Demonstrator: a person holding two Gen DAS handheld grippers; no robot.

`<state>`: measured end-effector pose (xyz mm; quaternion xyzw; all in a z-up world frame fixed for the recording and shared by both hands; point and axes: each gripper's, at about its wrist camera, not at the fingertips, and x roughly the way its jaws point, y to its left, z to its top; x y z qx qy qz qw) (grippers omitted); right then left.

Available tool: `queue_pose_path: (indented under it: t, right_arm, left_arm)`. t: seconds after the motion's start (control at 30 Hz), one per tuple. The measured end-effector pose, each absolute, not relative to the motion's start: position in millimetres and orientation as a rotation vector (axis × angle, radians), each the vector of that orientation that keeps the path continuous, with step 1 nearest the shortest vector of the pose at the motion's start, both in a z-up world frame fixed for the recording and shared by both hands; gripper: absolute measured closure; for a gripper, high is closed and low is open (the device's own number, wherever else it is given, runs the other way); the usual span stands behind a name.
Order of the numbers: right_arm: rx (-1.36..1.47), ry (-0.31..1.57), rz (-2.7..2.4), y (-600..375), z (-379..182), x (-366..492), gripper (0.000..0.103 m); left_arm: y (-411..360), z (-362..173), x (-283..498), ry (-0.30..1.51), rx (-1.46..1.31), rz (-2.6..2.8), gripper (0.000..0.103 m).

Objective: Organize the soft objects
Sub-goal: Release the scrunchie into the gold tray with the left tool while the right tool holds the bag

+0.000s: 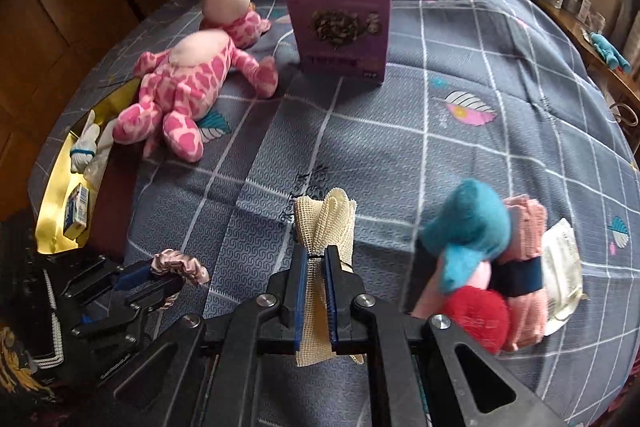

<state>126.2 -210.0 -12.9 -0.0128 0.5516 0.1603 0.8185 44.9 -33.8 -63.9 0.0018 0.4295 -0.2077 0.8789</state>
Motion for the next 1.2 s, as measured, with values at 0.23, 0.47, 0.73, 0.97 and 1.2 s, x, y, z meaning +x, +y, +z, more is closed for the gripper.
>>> queue_pose_path:
  t: [0.23, 0.47, 0.73, 0.97, 1.2]
  right_arm:
    - [0.107, 1.249, 0.413, -206, -55, 133, 0.072]
    - [0.142, 1.188, 0.424, -215, -58, 127, 0.066]
    - [0.038, 1.15, 0.419, -204, -59, 123, 0.066]
    - [-0.012, 1.126, 0.425, -201, -57, 123, 0.066]
    - [0.004, 1.131, 0.425, -201, -57, 124, 0.065]
  left_arm:
    - [-18, -53, 30, 0.895, -0.042, -0.424, 0.085]
    - [-13, -38, 19, 0.875, -0.064, -0.437, 0.085]
    - [-3, -22, 10, 0.852, -0.094, -0.418, 0.085]
    - [29, -3, 7, 0.832, -0.163, -0.356, 0.085]
    - [123, 20, 8, 0.797, -0.315, -0.147, 0.085]
